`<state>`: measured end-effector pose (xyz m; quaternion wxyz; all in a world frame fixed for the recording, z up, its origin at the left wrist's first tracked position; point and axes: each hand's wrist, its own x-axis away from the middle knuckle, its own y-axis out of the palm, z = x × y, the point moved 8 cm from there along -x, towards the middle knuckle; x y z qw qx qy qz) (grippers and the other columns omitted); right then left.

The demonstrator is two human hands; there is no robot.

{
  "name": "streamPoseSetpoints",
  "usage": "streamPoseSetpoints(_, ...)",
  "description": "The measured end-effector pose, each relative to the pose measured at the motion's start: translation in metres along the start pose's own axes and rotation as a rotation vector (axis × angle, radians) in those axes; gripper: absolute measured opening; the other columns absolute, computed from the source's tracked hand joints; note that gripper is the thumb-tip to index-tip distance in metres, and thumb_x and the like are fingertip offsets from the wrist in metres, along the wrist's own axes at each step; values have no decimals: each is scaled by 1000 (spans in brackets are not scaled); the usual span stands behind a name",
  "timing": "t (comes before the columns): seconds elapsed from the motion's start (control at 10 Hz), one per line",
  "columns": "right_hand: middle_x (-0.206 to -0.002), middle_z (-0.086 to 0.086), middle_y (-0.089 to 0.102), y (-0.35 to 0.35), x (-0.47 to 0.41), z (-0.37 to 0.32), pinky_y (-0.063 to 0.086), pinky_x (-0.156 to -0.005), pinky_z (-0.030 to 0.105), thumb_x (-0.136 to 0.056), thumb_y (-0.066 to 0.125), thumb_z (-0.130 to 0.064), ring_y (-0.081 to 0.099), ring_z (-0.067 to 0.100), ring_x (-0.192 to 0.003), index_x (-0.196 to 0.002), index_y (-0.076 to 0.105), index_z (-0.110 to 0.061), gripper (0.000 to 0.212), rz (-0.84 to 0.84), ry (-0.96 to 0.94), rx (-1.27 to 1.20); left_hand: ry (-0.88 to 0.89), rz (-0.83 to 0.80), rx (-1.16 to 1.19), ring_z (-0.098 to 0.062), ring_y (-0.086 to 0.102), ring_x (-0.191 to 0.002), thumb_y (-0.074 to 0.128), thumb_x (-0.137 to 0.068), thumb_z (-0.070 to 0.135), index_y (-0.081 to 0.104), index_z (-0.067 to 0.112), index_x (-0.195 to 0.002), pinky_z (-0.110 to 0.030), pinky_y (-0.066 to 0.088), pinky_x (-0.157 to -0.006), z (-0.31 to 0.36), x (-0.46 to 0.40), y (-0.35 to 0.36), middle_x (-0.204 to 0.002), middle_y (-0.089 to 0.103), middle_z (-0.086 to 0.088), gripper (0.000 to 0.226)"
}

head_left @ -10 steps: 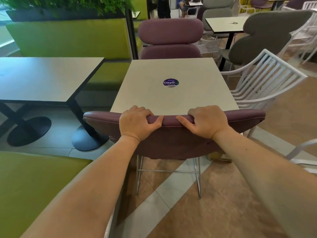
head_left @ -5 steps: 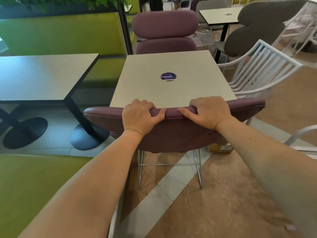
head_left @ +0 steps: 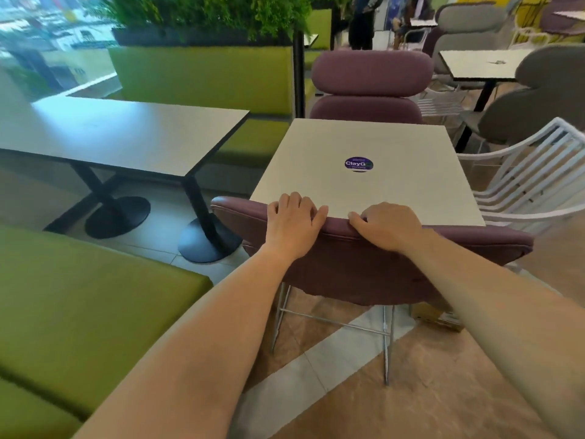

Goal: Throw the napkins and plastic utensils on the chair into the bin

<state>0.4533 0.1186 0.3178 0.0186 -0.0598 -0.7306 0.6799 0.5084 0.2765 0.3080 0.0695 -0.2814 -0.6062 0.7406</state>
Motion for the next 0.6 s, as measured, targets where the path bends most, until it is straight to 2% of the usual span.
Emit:
streamPoseSetpoints(0.1,-100,10,66,-1,-14,-24,38,-71,32,-98,31,-42,55,25,-83,-79,60,-19,41,-108,-73,-62,57,-77,29,-19,49,-119,25,-102,48,57,29,-123,-40,32,-106,-10,9,-5,-127,57,4,43)
streamPoseSetpoints(0.2,-114,6,67,-7,-20,-55,44,-82,33,-97,39,-37,58,24,-94,-101,68,-19,35,-208,-191,-151,46,-136,29,-14,38,-136,22,-102,54,45,34,-138,-42,18,-119,-28,23,-14,-143,48,9,47)
streamPoseSetpoints(0.3,-125,1,63,-13,-18,-85,46,-97,38,-96,43,-42,59,23,-107,-127,62,-23,40,-285,-294,-216,-55,-211,3,-16,28,-144,26,-101,56,36,33,-146,-47,15,-121,-48,37,-29,-153,37,8,52)
streamPoseSetpoints(0.4,-125,5,65,-19,-20,-114,48,-96,41,-92,48,-37,61,24,-106,-127,62,-23,40,-297,-404,-217,-195,-226,-91,-19,33,-141,39,-98,54,35,30,-148,-45,23,-116,-72,52,-57,-151,41,3,56)
streamPoseSetpoints(0.5,-131,3,61,-30,-25,-144,46,-98,41,-87,50,-34,58,24,-114,-135,55,-28,48,-293,-512,-234,-380,-242,-164,-24,29,-143,43,-97,50,27,22,-151,-44,23,-117,-99,76,-85,-154,35,-4,63)
streamPoseSetpoints(0.6,-146,3,48,-47,-28,-183,38,-108,44,-91,50,-38,46,25,-131,-142,45,-24,53,-263,-631,-244,-534,-261,-195,-25,16,-149,37,-99,51,14,16,-155,-46,14,-121,-130,100,-111,-160,22,-6,70)
